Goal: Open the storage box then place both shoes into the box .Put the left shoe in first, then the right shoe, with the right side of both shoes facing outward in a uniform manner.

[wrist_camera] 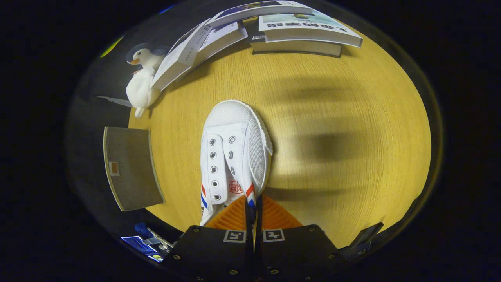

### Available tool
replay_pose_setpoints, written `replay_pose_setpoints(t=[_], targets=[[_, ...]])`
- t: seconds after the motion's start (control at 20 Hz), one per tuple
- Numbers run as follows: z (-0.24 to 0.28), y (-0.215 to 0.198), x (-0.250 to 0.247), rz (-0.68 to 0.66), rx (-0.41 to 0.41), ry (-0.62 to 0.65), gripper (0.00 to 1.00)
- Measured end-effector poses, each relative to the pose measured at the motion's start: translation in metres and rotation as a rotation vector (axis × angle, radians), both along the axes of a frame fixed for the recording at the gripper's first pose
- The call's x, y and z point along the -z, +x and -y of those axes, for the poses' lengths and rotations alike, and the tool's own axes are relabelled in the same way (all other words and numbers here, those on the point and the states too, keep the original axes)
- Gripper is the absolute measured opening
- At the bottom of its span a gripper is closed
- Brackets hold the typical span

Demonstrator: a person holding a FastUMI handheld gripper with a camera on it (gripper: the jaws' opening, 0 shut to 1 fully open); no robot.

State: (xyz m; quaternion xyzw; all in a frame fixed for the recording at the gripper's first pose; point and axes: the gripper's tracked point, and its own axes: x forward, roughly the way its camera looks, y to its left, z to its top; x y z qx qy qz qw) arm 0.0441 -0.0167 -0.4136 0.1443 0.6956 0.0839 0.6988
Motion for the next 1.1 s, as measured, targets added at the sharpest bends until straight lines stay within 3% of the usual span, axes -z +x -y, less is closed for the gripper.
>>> replay_pose_setpoints(t=[0.55, 1.1], targets=[[-0.062, 0.012, -0.098, 0.094, -0.124, 0.003, 0.01], [-0.146, 0.013, -0.142, 0.121, -0.275, -0.014, 0.01]])
